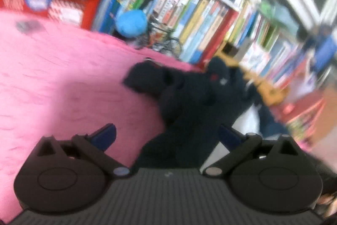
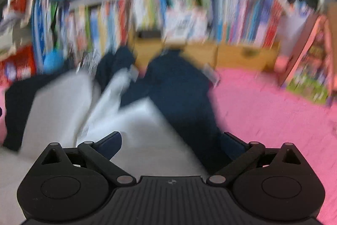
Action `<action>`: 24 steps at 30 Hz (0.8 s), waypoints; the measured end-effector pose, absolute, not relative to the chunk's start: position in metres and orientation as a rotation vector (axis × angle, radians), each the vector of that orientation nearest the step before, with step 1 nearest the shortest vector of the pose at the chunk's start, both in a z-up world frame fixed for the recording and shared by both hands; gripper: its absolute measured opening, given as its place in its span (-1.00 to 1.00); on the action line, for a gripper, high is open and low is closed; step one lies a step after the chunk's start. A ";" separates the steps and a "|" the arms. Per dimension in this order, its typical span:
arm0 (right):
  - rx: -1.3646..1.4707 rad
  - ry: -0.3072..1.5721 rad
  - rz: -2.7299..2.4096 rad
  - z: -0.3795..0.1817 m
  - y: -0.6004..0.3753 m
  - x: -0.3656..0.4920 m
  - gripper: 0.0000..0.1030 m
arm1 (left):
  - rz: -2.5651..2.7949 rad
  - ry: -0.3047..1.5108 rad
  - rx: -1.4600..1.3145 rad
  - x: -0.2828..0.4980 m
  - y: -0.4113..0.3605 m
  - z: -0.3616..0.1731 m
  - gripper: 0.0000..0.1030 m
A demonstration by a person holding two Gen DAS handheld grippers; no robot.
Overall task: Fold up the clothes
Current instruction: 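Grasp a navy sleeve cuff with the left gripper and lift it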
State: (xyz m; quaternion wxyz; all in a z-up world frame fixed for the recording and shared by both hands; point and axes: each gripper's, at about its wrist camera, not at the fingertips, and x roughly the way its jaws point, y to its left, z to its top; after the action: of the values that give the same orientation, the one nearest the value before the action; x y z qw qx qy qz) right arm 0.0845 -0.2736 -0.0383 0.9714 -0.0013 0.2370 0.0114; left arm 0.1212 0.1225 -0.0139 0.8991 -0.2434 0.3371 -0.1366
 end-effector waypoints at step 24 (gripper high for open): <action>0.235 0.331 -0.028 0.040 -0.387 0.089 -0.56 | 0.015 0.377 -0.310 0.109 0.155 0.054 -0.58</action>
State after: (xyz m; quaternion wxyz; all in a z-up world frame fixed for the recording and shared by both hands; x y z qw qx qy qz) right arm 0.0887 -0.3865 0.0395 0.9794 0.1168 0.1644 -0.0141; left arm 0.1091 0.1549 0.0543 0.9703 -0.1537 0.1865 0.0072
